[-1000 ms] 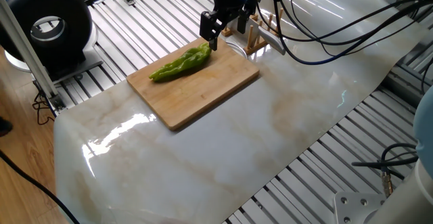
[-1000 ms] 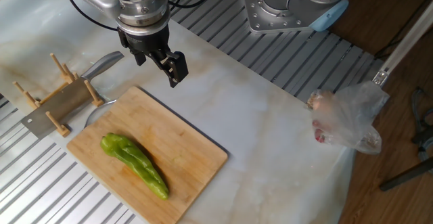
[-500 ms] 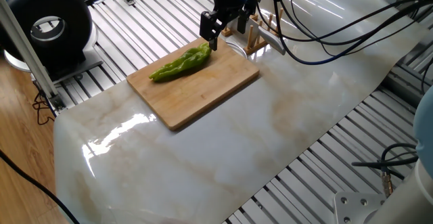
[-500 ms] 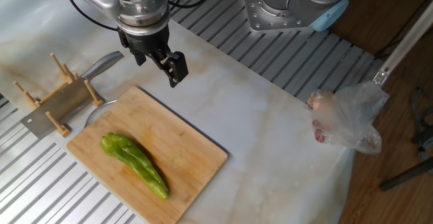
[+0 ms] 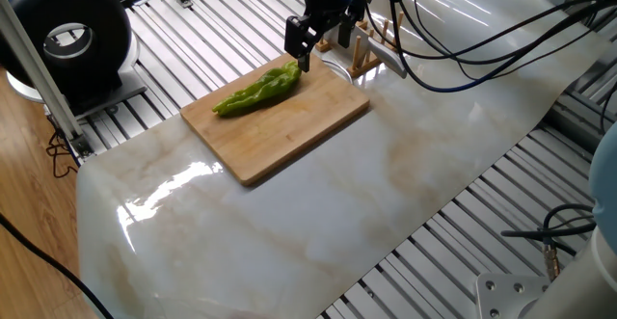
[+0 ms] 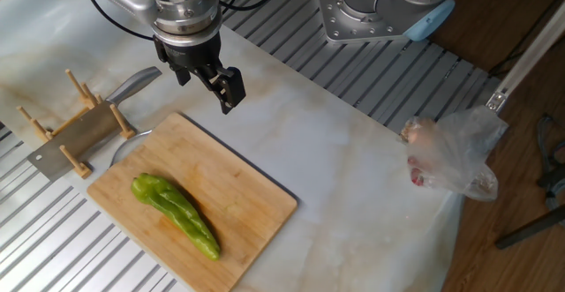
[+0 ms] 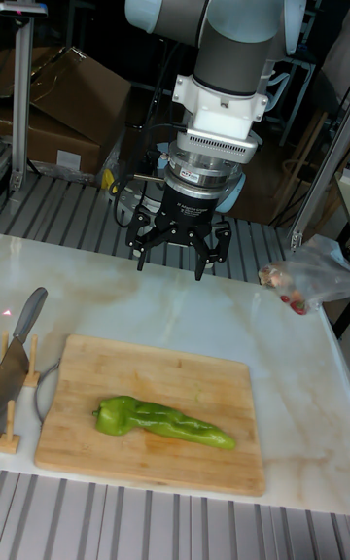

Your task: Chop the chili peppers

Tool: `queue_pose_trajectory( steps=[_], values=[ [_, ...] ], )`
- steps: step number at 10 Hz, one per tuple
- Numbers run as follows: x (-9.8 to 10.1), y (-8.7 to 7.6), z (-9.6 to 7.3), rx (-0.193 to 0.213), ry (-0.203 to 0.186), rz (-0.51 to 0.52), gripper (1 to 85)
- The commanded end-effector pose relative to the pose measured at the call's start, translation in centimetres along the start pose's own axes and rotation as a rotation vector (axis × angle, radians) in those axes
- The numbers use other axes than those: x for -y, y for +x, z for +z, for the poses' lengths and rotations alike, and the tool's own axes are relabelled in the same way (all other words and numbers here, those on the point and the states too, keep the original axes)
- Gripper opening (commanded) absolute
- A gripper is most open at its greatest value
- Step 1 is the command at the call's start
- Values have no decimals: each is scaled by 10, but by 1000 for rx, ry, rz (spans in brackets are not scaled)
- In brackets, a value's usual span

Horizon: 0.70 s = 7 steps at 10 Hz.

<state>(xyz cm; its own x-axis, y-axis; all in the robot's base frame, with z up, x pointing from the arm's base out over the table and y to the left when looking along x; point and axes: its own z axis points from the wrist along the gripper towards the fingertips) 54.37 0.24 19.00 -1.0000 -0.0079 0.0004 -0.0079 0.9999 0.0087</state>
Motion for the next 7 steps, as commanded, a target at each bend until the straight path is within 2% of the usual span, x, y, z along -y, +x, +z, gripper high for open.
queue_pose_trajectory(
  steps=[1,2,5,7],
  values=[
    [-2,0,0,0,0,0,840],
    [-27,-16,-2,66,-88,-60,13],
    [-40,-21,-2,74,-84,-39,13],
    [-38,-17,-6,63,-72,-29,13]
  ],
)
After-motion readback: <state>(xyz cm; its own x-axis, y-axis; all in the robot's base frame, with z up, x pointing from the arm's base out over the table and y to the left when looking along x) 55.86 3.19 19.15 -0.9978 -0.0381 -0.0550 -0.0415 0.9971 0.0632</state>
